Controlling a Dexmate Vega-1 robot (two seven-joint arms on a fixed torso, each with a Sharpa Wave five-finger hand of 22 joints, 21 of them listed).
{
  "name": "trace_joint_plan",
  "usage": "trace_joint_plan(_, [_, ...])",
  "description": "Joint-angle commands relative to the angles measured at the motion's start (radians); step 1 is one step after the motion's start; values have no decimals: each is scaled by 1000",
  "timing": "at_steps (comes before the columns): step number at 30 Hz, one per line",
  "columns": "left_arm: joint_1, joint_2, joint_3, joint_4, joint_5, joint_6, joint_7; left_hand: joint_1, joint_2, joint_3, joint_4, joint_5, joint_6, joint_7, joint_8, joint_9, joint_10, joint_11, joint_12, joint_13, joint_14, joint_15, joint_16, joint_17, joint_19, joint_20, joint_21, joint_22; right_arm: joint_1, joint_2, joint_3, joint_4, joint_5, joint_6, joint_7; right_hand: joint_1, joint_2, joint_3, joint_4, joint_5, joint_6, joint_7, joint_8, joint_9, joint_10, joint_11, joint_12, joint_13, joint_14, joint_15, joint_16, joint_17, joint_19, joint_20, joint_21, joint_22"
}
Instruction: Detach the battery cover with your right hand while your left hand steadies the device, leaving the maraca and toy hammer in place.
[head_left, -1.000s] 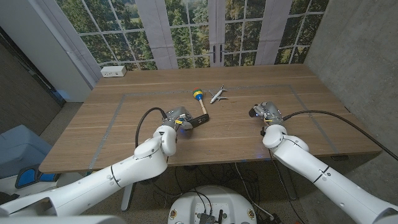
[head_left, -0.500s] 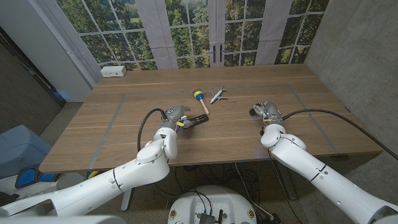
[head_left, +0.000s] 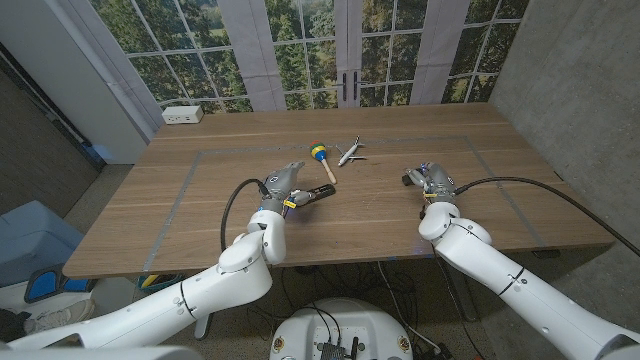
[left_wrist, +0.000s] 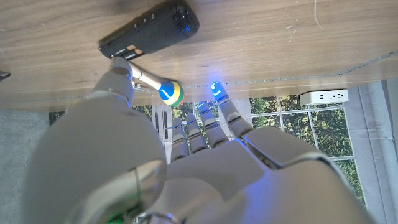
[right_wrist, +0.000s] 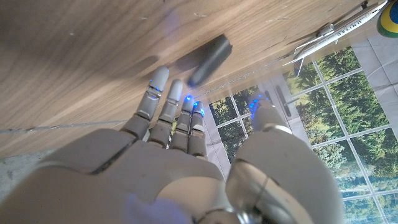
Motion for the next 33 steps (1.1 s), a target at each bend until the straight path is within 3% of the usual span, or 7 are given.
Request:
trace_joint_plan(1, [92,-25,-69,13,13,-138,138,-29,4,-10,5,0,-52,-8,0,1,-50,6,3,-1,-36,3,2,-11,-14,-3,-28,0,-54,-24,23,-15,-14,87,-20,-13,-7,-34,9,3,-84,-4,-10,-22,-82,23,-69,-31,-127,38,-78,-49,-97,36,-88,-2])
trace_joint_plan(6, [139,-26,-118,35,-12,-269,206,-59,5,-21,4,-4,-115,-23,3,1,-109,12,5,-4,-93,11,0,-26,-45,-9,-73,0,-93,-40,47,0,-10,218,-24,-28,-5,-54,15,6,-122,-9,-10,-39,-127,11,-109,-55,-197,38,-128,-83,-135,39,-140,-4])
trace_joint_plan(13, [198,-32,-194,87,-82,-501,290,-226,34,-63,51,-6,-237,-52,3,-1,-257,28,6,-9,-241,29,-3,-33,-117,-7,-187,1,-138,-54,90,58,18,459,-1,-82,-5,-86,36,5,-130,-40,-5,-54,-136,0,-137,-85,-246,26,-173,-122,-162,19,-194,-5])
trace_joint_plan(17, [214,-45,-225,131,-116,-623,321,-290,78,-66,82,-3,-255,-63,5,-2,-282,13,9,-11,-269,27,3,-29,-126,-11,-212,1,-154,-53,114,94,54,577,37,-122,9,-104,54,4,-133,-63,-4,-63,-128,-18,-150,-106,-259,0,-197,-153,-180,-16,-232,-6])
trace_joint_plan(21, [220,-55,-255,169,-168,-732,314,-332,133,-56,107,4,-252,-70,9,-4,-288,-2,12,-14,-284,16,5,-28,-124,-21,-229,1,-161,-53,135,153,106,727,105,-142,66,-102,67,4,-116,-81,0,-71,-119,-33,-164,-130,-261,-30,-218,-188,-206,-75,-278,-6])
trace_joint_plan(26, [237,-85,-307,202,-294,-845,274,-364,158,-55,122,6,-256,-72,8,-5,-290,-3,13,-16,-295,-3,4,-30,-131,-42,-245,1,-156,-30,156,263,187,956,210,-174,110,-105,88,1,-102,-100,2,-74,-104,-48,-171,-146,-248,-47,-223,-206,-196,-102,-298,-6])
trace_joint_plan(33, [218,-110,-350,312,-478,-1100,153,-461,232,-45,175,20,-199,-7,20,-9,-244,-7,25,-20,-294,-28,10,-35,-123,-76,-282,0,-127,27,174,403,338,1187,392,-261,152,-124,134,1,-90,-92,0,-79,-67,-43,-176,-172,-214,-60,-232,-237,-149,-126,-321,-6])
